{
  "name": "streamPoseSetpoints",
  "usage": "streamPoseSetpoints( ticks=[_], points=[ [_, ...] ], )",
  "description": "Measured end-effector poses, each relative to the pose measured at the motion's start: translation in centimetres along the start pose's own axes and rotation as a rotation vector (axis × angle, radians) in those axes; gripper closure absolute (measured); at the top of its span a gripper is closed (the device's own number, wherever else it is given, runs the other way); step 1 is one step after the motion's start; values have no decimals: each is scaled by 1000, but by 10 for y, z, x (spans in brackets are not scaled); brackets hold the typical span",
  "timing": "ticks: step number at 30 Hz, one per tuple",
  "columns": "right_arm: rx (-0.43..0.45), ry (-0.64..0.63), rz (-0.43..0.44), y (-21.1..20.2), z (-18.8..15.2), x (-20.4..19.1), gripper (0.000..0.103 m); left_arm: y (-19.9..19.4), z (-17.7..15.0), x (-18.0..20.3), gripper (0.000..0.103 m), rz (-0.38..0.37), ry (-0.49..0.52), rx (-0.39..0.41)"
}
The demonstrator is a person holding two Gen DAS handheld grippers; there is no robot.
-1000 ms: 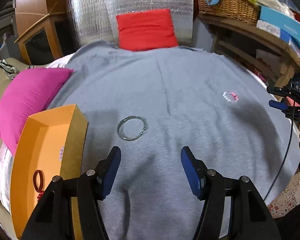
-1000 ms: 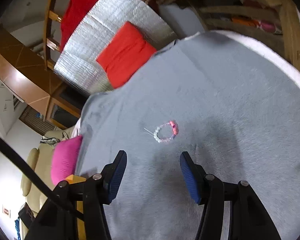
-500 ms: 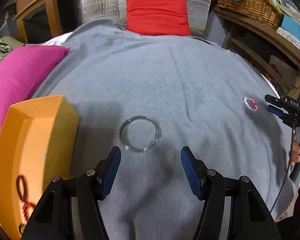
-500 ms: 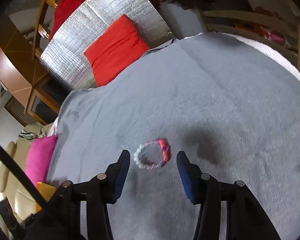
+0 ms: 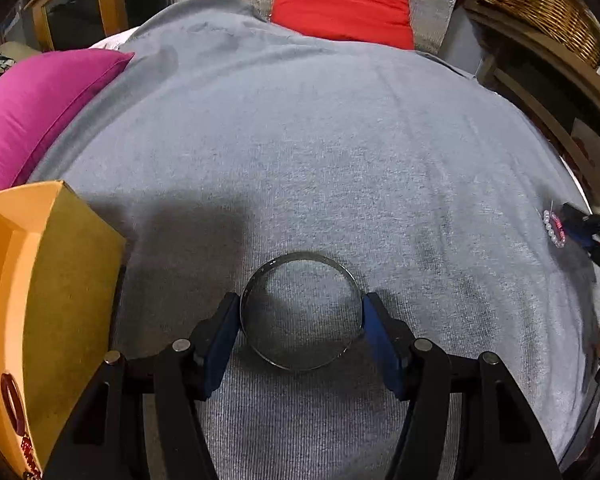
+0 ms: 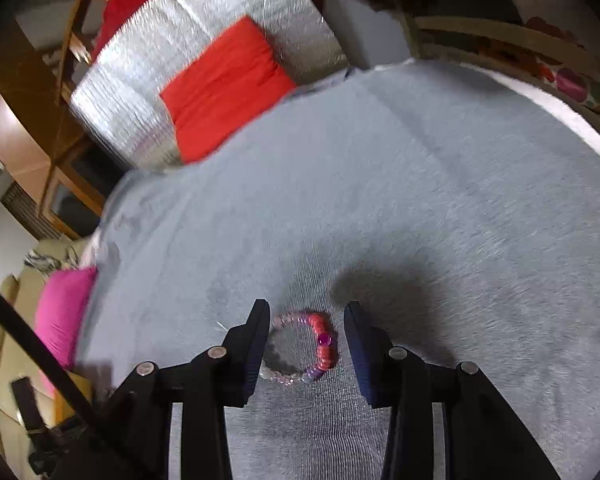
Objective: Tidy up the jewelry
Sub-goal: 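Grasp the pink-white bead bracelet with the right gripper while the left gripper surrounds the silver bangle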
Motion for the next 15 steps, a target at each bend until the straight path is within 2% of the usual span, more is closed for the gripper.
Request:
streamPoseSetpoints(
  ticks=[1, 3, 6, 9, 15],
  points=[
    [-23, -7, -17, 6, -2, -1, 69, -1, -1, 0, 40, -10, 2, 9],
    [-36, -50, -62, 11, -4, -7, 72, -2, -2, 1, 40, -20, 6, 22],
    [-69, -83, -89, 17, -8, -14, 94, -5, -6, 4, 40, -49, 15, 47],
    [-79, -120, -106, 19, -14, -20, 94, -9, -10, 6, 41, -76, 6, 59],
    [-105, -135, -32, 9, -23, -36, 94, -28, -27, 15, 41, -125, 2, 69]
  ],
)
Point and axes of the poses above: each gripper's, at about its wrist camera, not at the fingertips, and y roughly the way its jaws point, x to its right, z to its top, the point moved 2 cm from there along y, roughly the way its jaws point, and after that the axes turned 14 degrees about z, right-handed, at the moved point
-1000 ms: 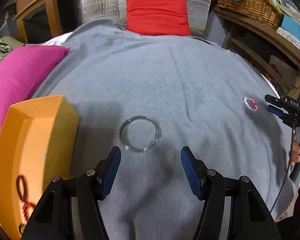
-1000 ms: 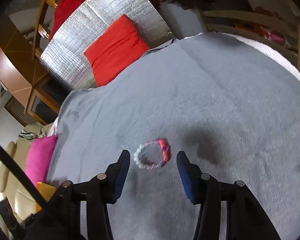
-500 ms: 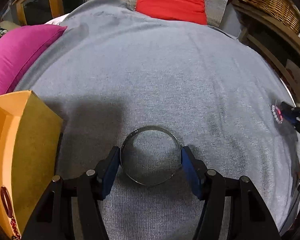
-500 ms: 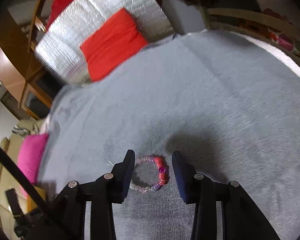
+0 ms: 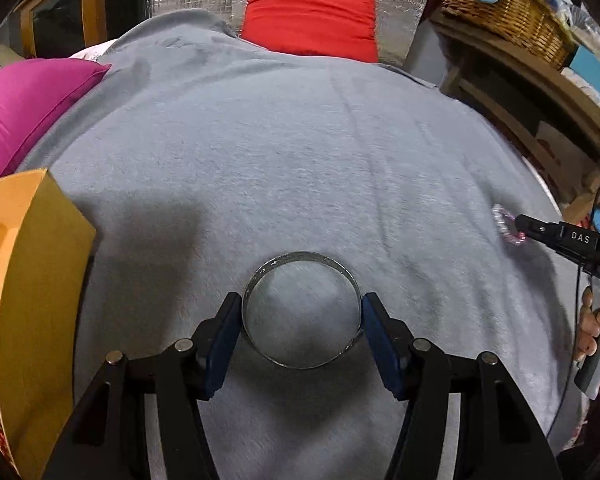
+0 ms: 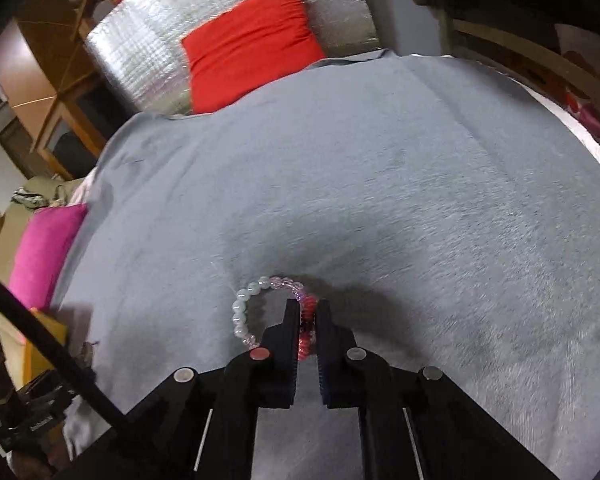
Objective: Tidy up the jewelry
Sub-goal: 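Grasp the pink-white bead bracelet with the right gripper while the left gripper surrounds the silver bangle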
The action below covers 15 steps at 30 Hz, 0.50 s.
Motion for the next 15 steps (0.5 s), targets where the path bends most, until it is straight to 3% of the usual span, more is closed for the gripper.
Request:
streamPoseSetpoints(
  ticks=[4, 15],
  points=[
    [0, 16, 75, -14, -9, -7, 94, -19, -15, 9, 41, -30, 0, 12],
    [19, 18, 167, -50, -25, -29, 94, -70, -42, 26, 41, -66, 7, 52]
  ],
)
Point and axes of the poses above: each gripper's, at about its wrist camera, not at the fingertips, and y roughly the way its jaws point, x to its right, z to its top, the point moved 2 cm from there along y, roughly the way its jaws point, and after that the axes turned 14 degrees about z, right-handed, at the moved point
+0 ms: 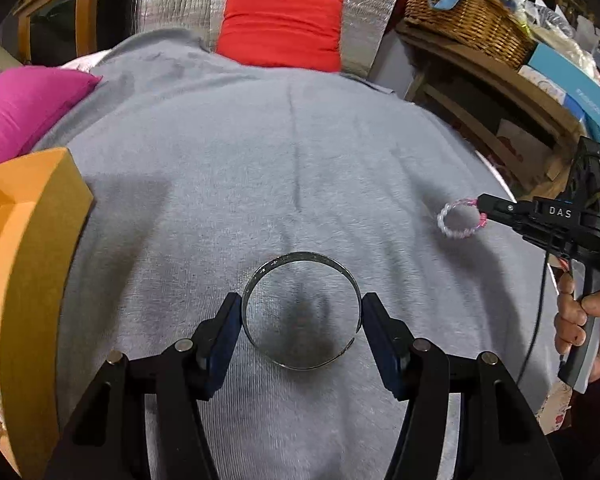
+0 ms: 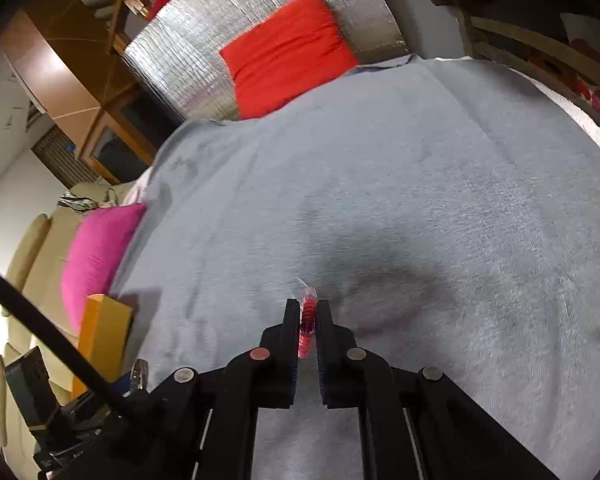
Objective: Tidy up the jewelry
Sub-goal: 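Grasp the pink-white bead bracelet with the right gripper while the left gripper surrounds the silver bangle, then grip the silver bangle rim with the left gripper while the right gripper holds the bracelet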
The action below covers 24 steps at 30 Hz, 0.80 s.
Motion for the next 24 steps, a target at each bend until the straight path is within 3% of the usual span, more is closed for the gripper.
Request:
streamPoseSetpoints(
  ticks=[5, 11, 17, 20, 22, 24],
  points=[
    [-2, -34, 38, 3, -4, -28, 94, -22, -4, -1, 41, 17, 2, 32],
    [-36, -79, 41, 11, -17, -46, 94, -18, -16, 5, 41, 46, 27, 21],
    [-139, -46, -64, 25, -31, -22, 94, 18, -33, 17, 40, 80, 57, -72],
    [-213, -3, -129, 36, -39, -1, 94, 23, -34, 23, 38, 118, 78, -26],
    [-210, 9, -110, 35, -37, 2, 94, 24, -34, 26, 28, 106, 78, -25],
    [-225, 8, -108, 35, -36, 3, 93, 24, -34, 27, 26, 100, 82, -25]
  ],
)
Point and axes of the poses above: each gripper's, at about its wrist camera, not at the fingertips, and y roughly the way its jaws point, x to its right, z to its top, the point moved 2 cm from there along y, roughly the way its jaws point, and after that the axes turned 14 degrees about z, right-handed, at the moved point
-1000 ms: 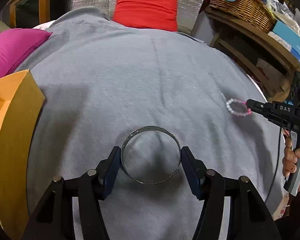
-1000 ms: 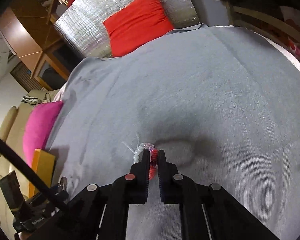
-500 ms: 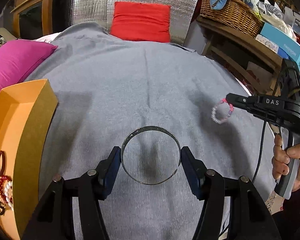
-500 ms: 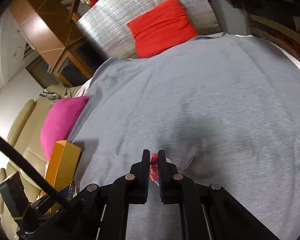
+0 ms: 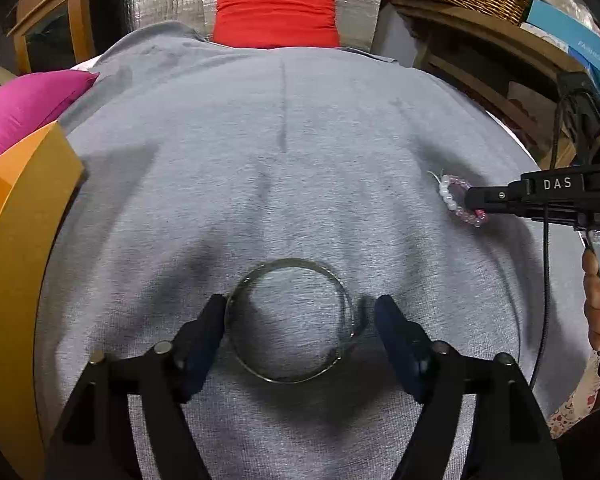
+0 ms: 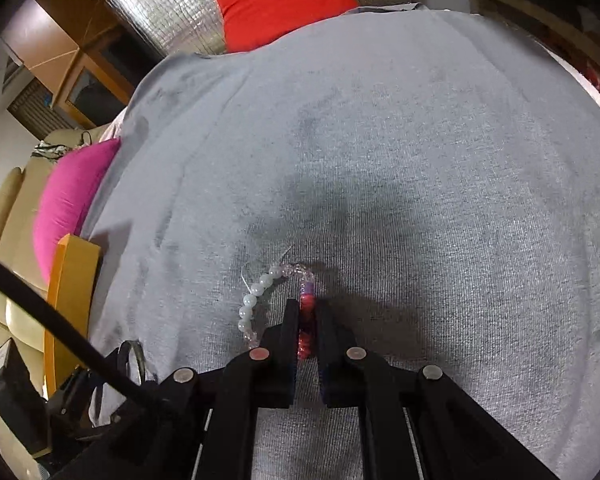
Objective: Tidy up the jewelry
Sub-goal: 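Grip the silver bangle rim with the left gripper while the right gripper holds the bracelet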
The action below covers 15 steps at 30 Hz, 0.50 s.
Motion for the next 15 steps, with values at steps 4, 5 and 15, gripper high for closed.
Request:
streamPoseSetpoints(
  ticks=[4, 5, 15],
  points=[
    [-16, 34, 27, -1, 5, 8, 92, -5, -4, 0, 26, -10, -6, -2],
    [-18, 47, 38, -2, 7, 10, 92, -8, -6, -2, 25, -23, -14, -2],
    [0, 71, 52, -6, 4, 17, 92, -21, -30, -13, 22, 133, -60, -24]
  ],
)
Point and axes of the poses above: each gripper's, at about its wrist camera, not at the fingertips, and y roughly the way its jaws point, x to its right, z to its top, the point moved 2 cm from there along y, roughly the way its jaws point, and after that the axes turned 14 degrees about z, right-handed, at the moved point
